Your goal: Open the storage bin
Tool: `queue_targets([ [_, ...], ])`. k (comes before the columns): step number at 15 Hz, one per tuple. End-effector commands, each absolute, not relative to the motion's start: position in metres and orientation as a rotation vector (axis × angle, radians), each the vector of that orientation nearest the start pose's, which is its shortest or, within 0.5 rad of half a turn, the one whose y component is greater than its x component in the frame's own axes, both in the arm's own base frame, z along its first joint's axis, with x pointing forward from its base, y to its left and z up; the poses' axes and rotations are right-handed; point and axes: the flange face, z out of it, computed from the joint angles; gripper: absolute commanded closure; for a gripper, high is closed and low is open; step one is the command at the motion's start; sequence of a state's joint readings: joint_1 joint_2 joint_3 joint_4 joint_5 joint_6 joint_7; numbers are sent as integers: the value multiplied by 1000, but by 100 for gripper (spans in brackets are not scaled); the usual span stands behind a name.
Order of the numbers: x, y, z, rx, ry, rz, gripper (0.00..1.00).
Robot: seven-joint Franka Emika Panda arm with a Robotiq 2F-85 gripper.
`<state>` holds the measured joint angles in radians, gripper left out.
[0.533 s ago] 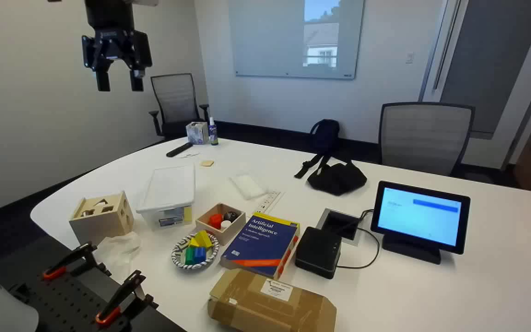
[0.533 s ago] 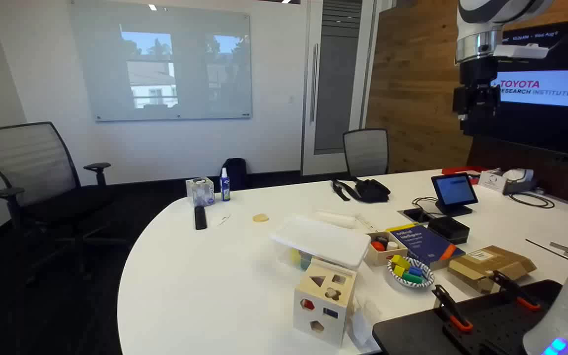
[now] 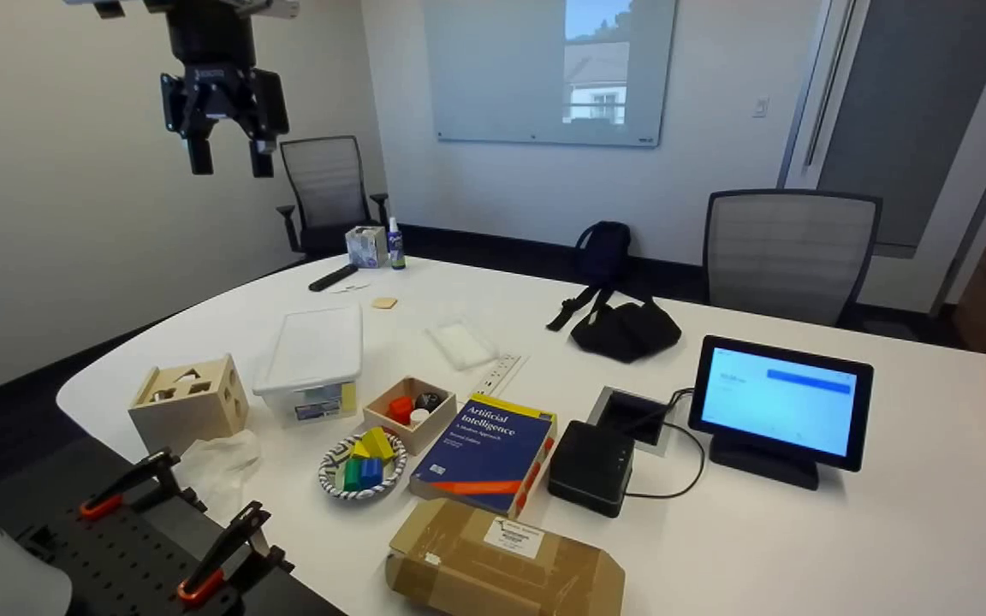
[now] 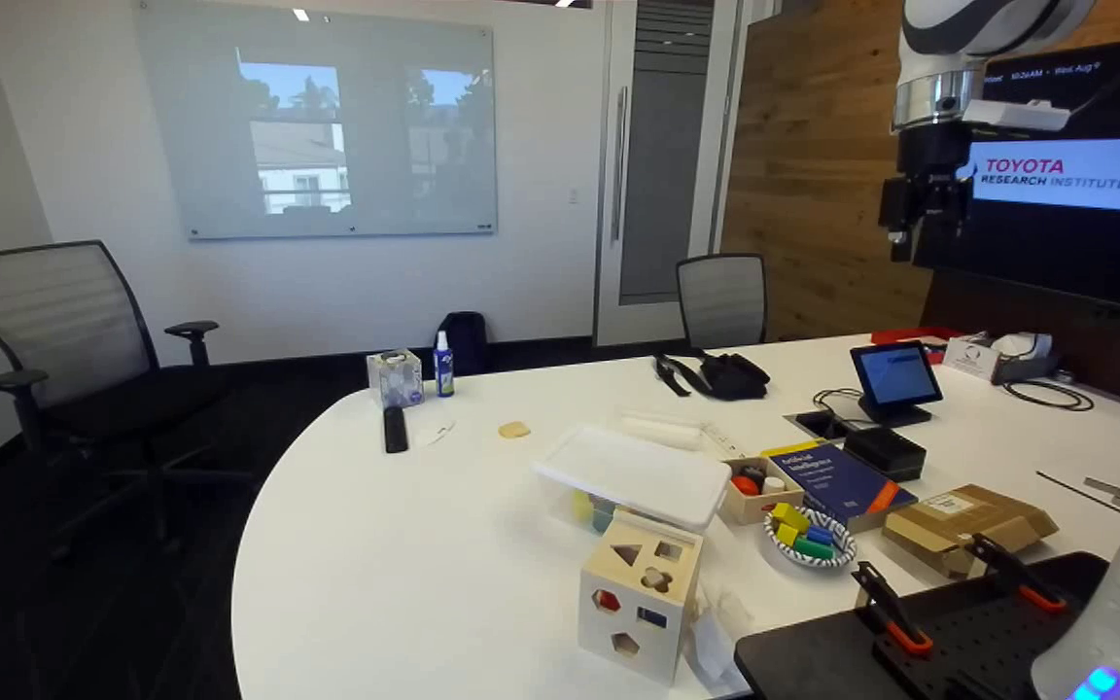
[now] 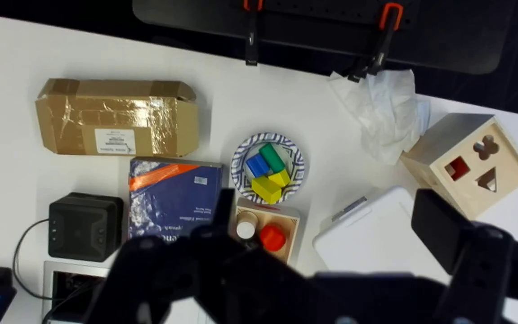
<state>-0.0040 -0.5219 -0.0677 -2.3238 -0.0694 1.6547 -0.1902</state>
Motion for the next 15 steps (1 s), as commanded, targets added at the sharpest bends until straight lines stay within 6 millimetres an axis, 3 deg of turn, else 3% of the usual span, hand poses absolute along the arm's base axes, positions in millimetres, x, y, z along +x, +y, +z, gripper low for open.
queue_targets([
  [1, 388, -21, 475, -3078, -185, 106, 0],
  [8, 403, 15, 358, -3024, -47, -50, 0],
  [12, 409, 26, 293, -3048, 17, -105, 0],
  [15, 413, 32, 255, -3046, 39, -105, 0],
])
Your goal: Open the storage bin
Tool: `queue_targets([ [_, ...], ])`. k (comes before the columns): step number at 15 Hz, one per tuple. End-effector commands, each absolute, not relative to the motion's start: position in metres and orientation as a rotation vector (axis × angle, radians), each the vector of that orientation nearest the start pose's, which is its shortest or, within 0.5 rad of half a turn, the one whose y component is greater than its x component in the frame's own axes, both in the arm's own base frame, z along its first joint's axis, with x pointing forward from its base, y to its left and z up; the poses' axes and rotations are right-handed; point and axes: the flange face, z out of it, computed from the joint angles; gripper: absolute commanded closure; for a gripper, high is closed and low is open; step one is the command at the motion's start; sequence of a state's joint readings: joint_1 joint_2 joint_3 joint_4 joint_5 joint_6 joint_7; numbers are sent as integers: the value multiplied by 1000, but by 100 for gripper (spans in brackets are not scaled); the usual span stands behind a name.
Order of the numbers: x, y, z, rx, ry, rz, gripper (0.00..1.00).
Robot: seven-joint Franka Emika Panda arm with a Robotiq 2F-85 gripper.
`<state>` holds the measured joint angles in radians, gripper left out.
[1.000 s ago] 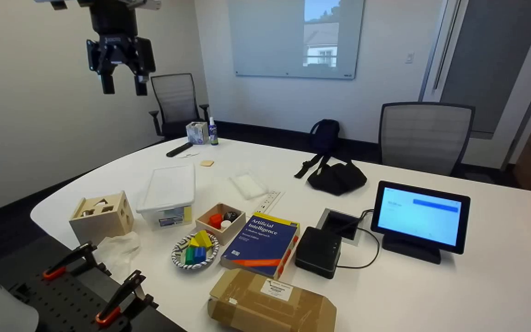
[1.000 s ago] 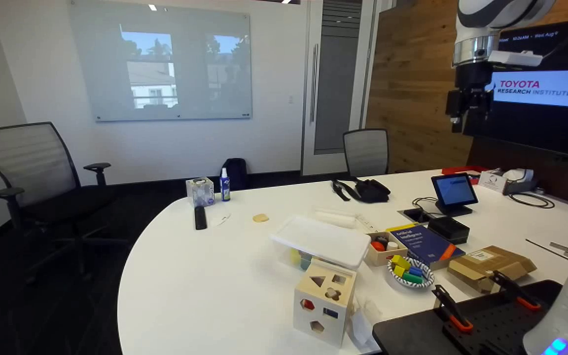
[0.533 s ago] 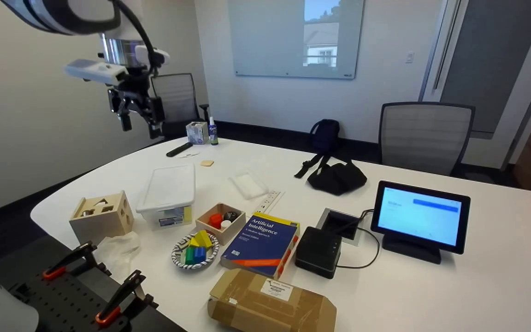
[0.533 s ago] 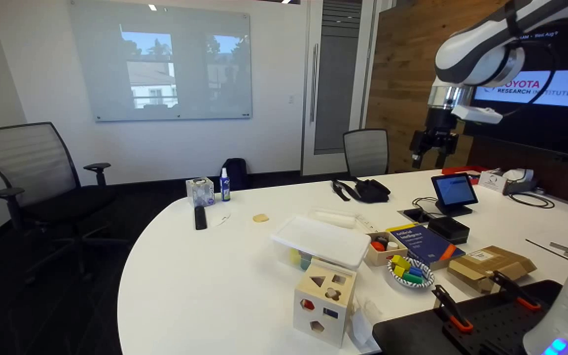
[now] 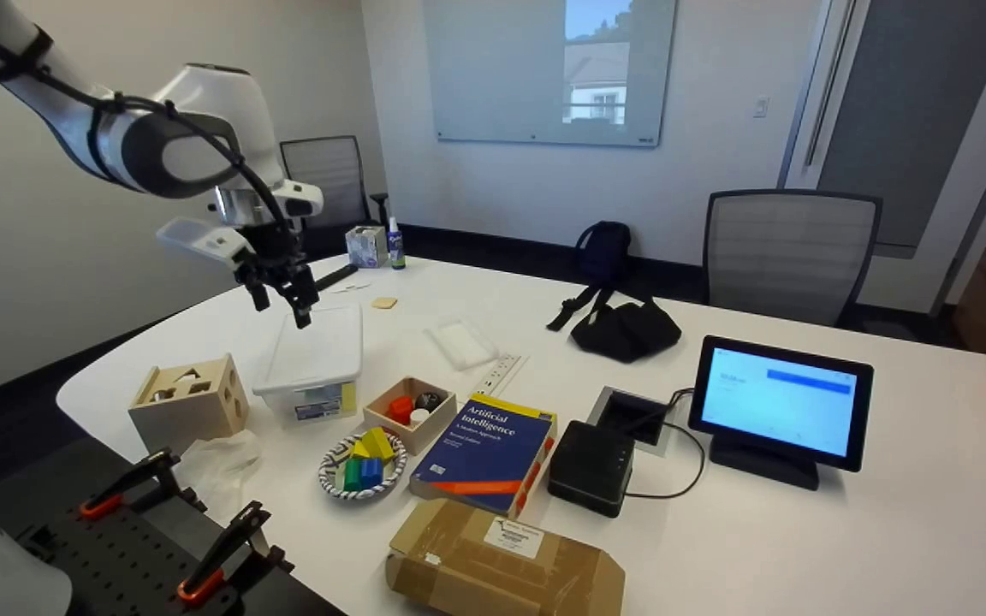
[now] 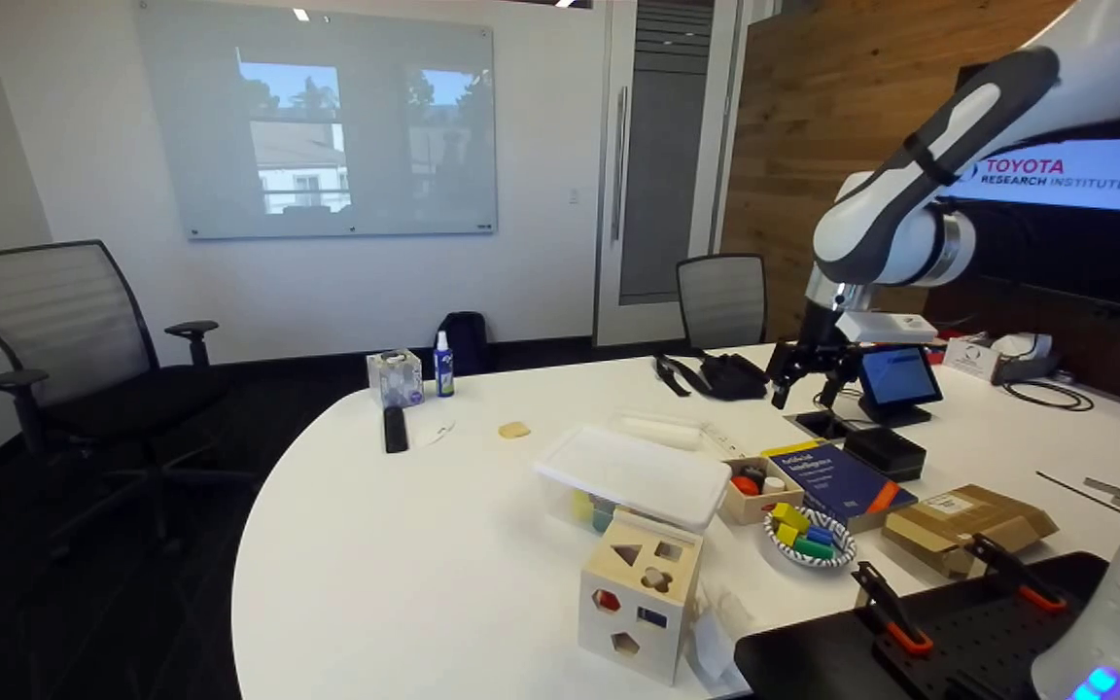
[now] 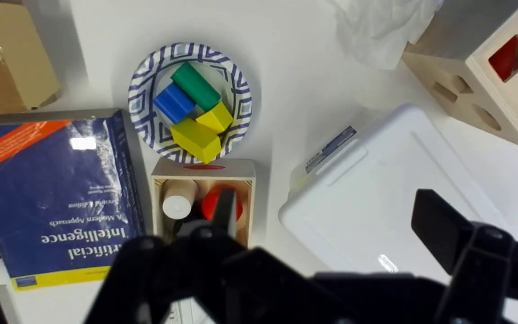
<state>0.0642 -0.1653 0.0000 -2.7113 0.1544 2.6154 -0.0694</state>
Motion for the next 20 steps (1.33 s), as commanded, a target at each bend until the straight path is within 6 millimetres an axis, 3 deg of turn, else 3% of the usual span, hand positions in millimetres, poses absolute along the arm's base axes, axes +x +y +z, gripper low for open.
queue_targets([
  [1, 414, 34, 245, -3038, 50, -92, 0],
  [9, 420, 50, 175, -2933, 124, -58, 0],
  [20, 450, 38, 132, -2767, 183, -209, 0],
])
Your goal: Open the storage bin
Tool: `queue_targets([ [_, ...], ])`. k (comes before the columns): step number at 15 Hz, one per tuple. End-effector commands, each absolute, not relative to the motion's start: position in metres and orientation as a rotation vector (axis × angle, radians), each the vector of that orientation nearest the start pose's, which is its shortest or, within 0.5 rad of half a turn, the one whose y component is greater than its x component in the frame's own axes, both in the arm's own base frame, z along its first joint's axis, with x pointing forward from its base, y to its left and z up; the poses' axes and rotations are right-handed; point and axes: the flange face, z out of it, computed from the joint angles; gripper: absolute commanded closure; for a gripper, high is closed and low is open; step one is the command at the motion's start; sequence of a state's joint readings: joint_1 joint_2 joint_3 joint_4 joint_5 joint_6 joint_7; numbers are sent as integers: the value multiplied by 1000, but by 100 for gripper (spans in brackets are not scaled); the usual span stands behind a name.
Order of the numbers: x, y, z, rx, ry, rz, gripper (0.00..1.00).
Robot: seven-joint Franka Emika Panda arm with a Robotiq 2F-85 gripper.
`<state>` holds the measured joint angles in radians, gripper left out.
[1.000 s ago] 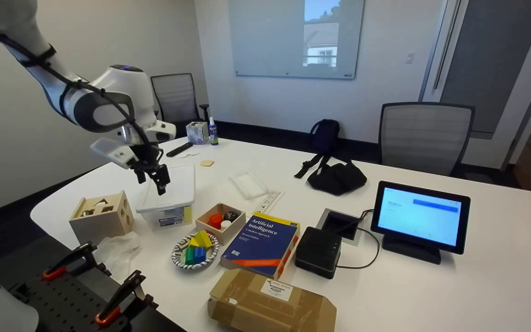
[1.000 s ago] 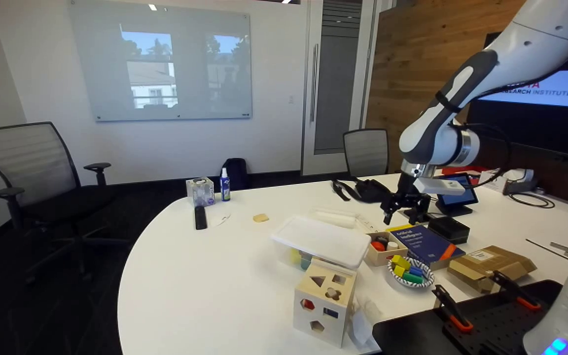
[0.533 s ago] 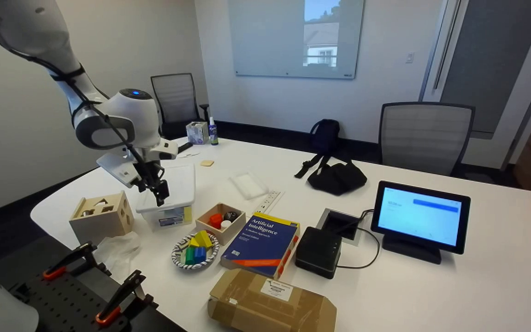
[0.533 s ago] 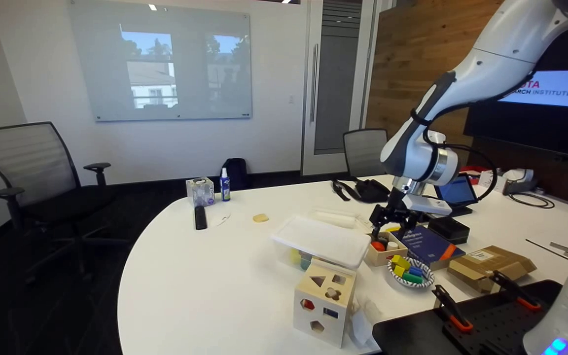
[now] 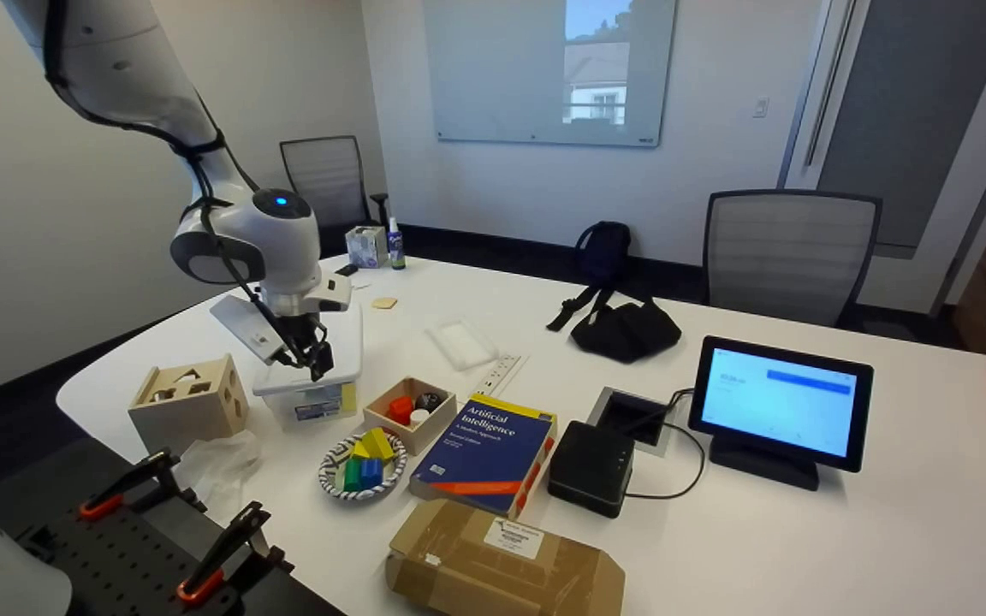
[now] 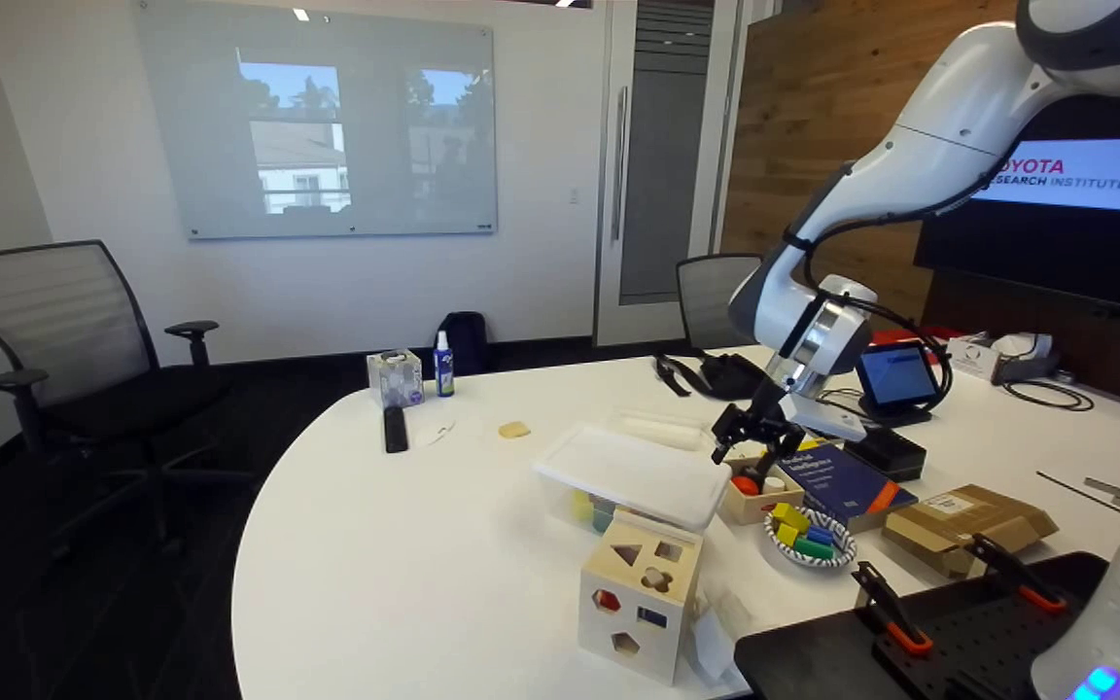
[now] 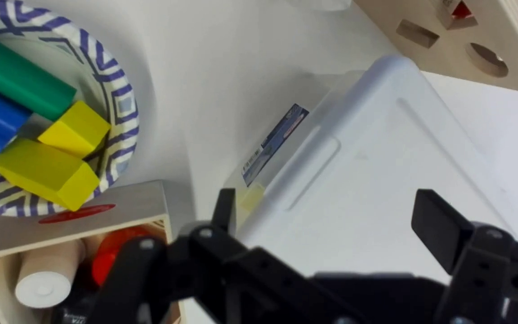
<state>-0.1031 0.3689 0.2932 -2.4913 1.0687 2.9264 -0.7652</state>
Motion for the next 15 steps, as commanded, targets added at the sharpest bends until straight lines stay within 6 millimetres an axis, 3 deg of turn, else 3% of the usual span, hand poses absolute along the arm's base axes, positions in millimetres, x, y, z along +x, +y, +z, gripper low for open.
queue_targets([
  [1, 450, 35, 127, -2751, 192, -216, 0],
  [8, 448, 28, 93, -2676, 226, -241, 0],
  [15, 454, 43, 68, -2646, 201, -253, 0],
])
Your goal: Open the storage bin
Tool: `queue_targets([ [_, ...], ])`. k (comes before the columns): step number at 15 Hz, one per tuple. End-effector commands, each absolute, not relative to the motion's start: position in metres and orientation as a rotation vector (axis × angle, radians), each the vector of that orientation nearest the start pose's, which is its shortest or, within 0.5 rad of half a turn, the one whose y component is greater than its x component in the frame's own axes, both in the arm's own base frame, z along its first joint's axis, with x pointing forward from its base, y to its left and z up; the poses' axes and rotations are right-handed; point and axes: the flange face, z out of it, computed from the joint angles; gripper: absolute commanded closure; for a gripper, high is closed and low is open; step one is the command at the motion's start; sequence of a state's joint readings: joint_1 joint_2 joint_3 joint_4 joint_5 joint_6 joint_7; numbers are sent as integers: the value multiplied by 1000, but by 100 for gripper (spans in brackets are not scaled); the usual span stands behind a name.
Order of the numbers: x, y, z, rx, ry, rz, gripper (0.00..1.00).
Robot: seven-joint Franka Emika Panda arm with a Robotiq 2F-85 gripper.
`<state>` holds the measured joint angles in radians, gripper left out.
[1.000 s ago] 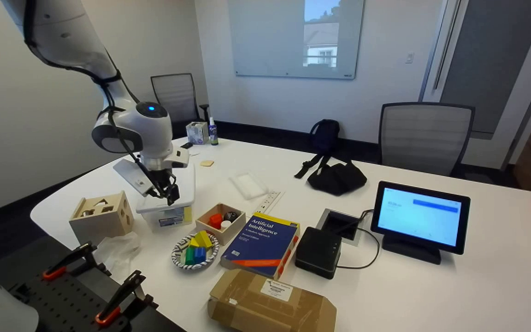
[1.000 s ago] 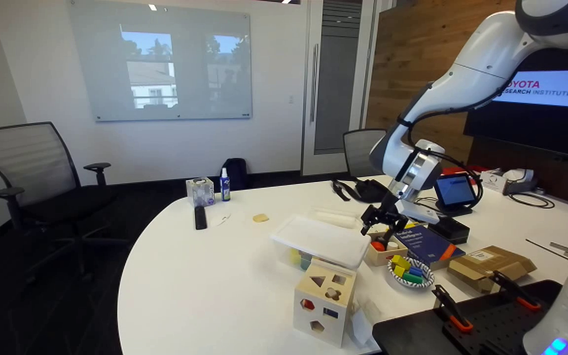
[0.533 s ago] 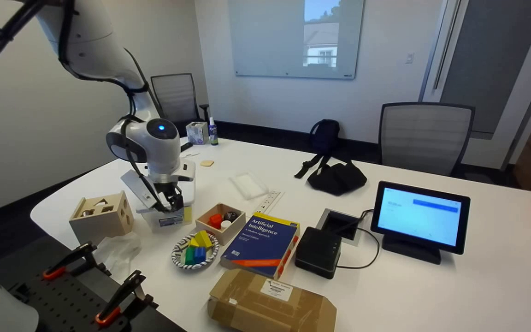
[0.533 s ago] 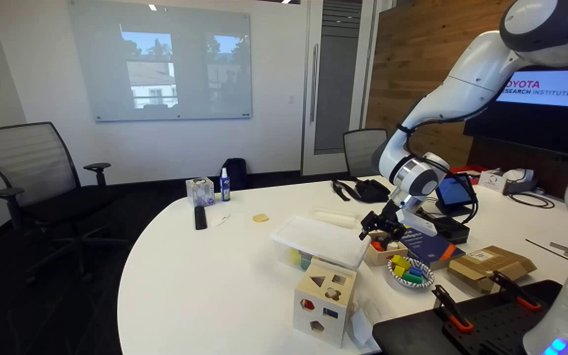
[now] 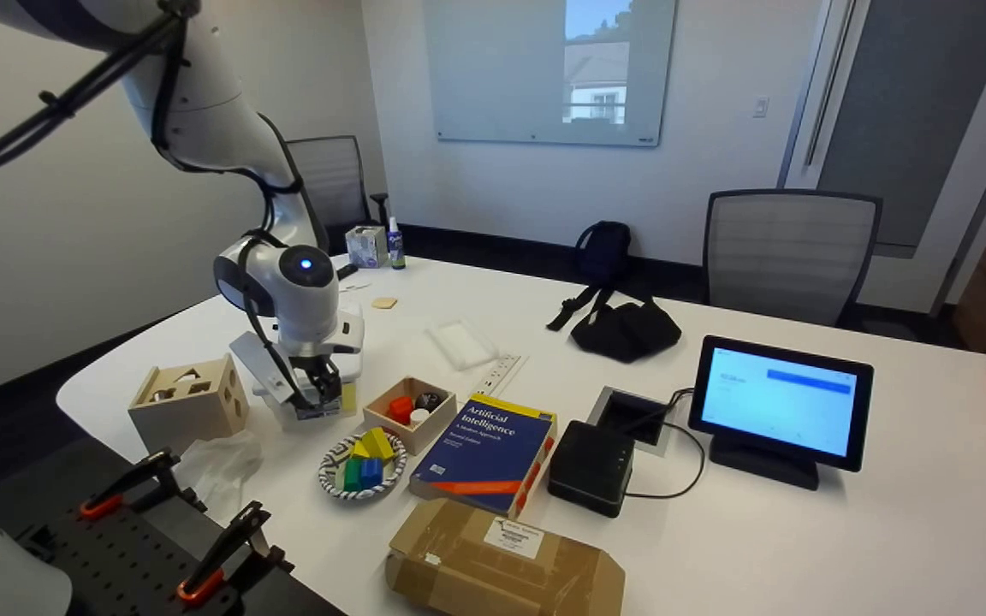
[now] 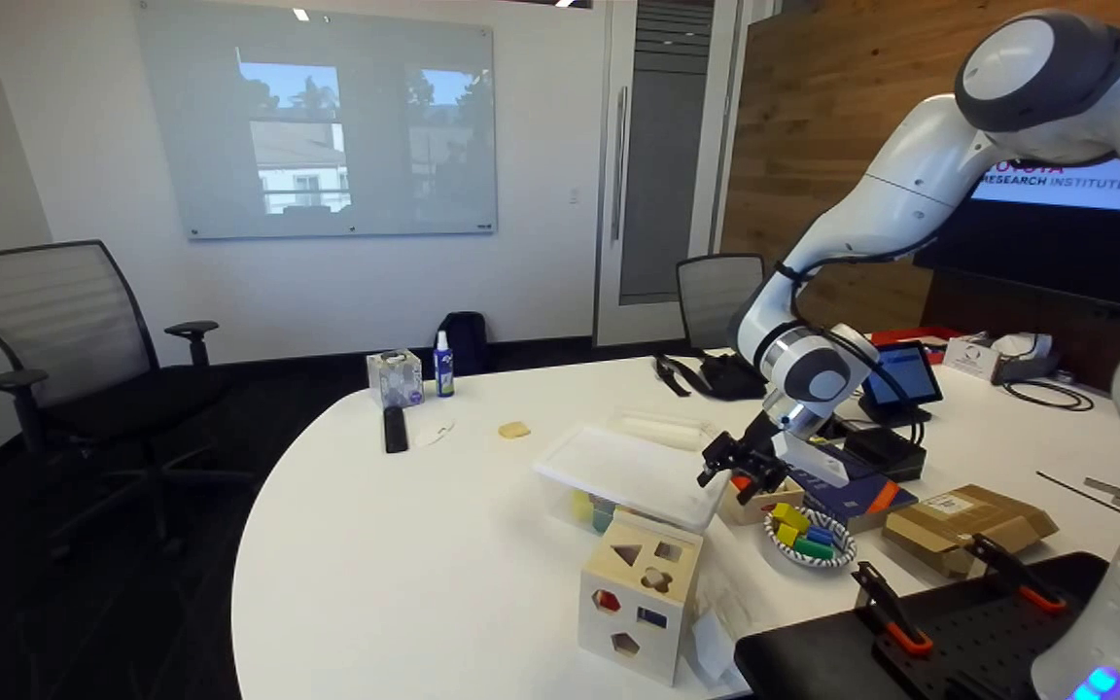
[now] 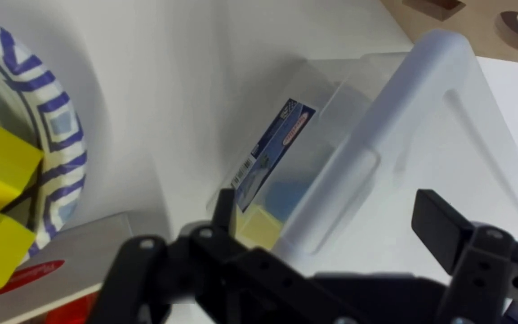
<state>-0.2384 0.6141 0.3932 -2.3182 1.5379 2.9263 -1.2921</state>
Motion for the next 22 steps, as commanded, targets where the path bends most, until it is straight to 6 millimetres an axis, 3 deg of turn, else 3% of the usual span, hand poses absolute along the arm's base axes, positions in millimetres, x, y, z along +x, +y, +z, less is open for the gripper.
queue_targets([
  [1, 456, 46, 67, -2642, 197, -254, 0],
  [10, 466, 65, 64, -2619, 164, -255, 0],
  [11, 465, 66, 64, -2619, 163, -253, 6],
  [12, 464, 66, 65, -2621, 169, -252, 28],
  [14, 461, 65, 67, -2624, 172, -246, 32],
  [19, 448, 67, 78, -2649, 184, -206, 69],
  [22, 441, 73, 93, -2669, 190, -175, 77],
])
